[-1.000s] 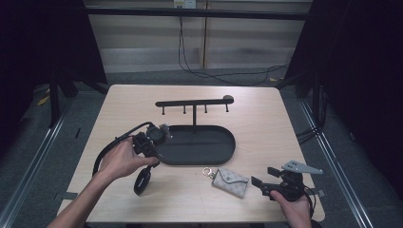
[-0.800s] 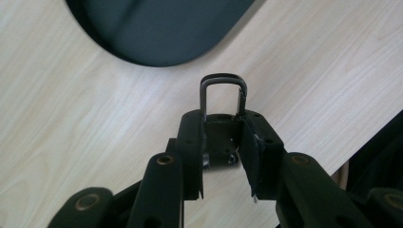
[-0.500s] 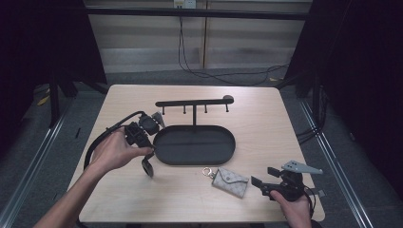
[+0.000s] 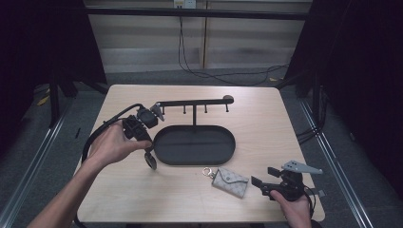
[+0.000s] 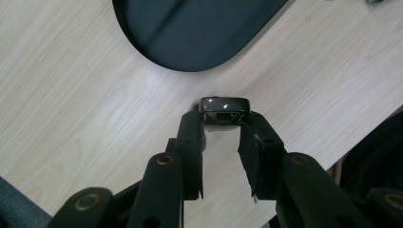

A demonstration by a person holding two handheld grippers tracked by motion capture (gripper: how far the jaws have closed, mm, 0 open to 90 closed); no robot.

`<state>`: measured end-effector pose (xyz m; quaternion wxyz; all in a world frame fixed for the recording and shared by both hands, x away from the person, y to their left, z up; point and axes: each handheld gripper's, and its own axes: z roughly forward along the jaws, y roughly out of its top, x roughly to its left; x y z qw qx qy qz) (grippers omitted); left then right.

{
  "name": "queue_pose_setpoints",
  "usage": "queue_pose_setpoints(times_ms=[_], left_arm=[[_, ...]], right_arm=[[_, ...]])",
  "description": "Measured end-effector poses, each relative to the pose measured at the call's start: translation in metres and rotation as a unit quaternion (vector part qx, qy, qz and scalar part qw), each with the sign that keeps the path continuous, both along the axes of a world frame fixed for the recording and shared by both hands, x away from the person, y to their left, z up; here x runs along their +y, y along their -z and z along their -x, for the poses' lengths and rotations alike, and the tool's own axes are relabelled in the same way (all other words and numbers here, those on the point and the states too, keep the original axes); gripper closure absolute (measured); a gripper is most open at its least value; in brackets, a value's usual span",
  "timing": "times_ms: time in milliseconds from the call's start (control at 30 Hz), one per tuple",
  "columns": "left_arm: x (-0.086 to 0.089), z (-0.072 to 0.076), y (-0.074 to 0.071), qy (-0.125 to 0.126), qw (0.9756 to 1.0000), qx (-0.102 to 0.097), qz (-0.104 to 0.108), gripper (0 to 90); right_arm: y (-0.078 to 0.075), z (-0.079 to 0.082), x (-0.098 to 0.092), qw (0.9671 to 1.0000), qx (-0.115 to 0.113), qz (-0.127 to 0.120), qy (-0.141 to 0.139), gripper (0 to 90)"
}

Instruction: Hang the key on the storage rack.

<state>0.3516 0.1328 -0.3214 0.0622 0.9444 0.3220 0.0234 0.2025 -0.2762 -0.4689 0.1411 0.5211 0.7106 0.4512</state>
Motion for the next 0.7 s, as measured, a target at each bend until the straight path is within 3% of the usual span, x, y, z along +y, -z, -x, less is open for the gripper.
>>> queue_pose_setpoints(times_ms=[100, 233, 367, 533, 700], left_arm=[[-0.001, -0.002, -0.008, -0.002, 1.0000, -0.009, 0.003, 70.8], [-0.002, -0.008, -0.015, -0.003, 1.0000, -0.002, 0.003, 70.9], [-0.002, -0.015, -0.023, -0.013, 0.9996, 0.002, 0.025, 70.8], [-0.005, -0.028, -0.030, -0.021, 0.9993, 0.008, 0.031, 70.8], [-0.006, -0.037, -0.030, -0.029, 0.9989, 0.010, 0.037, 70.8]], right_arm=[[0.000, 0.000, 0.000, 1.0000, 0.000, -0.001, 0.000, 15.6], [0.000, 0.000, 0.000, 1.0000, 0.001, 0.000, 0.000, 15.6], [0.000, 0.000, 0.000, 1.0000, 0.001, 0.001, 0.000, 15.6], [0.000, 0.000, 0.000, 1.0000, 0.000, 0.001, 0.002, 15.7], [0.000, 0.000, 0.001, 1.0000, 0.000, 0.001, 0.002, 15.6]])
